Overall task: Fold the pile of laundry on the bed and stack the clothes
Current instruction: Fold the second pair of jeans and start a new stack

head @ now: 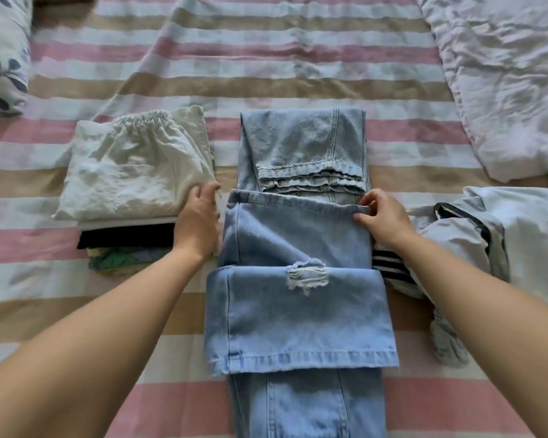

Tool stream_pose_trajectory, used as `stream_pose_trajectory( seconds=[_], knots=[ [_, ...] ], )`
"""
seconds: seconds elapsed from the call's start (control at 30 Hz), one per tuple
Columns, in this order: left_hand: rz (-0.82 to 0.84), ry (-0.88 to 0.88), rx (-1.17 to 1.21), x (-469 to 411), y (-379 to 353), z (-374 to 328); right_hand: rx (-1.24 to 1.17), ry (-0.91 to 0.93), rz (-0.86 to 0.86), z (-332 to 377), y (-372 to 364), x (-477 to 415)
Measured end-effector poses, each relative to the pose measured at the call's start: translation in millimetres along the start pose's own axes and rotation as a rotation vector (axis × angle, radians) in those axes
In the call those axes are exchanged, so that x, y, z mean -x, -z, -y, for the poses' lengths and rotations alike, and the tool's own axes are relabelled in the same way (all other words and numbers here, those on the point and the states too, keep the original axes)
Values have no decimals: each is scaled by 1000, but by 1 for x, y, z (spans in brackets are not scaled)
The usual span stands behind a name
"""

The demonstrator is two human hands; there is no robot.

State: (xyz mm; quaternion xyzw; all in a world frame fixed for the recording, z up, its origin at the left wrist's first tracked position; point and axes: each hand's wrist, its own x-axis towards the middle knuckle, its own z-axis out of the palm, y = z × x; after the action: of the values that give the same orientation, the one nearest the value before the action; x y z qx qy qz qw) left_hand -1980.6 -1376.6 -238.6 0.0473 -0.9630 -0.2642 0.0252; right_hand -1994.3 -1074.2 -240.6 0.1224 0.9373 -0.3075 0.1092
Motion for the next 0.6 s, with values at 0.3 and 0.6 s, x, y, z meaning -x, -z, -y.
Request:
stream_pose_trajectory(
  seconds=[0.3, 0.6],
  knots=[
    [479, -723, -30, 49, -15, -19, 163, 589, 161, 0, -24, 63],
    [480, -447, 58, 61, 12, 23, 72, 518, 39, -16, -8, 87]
  ],
)
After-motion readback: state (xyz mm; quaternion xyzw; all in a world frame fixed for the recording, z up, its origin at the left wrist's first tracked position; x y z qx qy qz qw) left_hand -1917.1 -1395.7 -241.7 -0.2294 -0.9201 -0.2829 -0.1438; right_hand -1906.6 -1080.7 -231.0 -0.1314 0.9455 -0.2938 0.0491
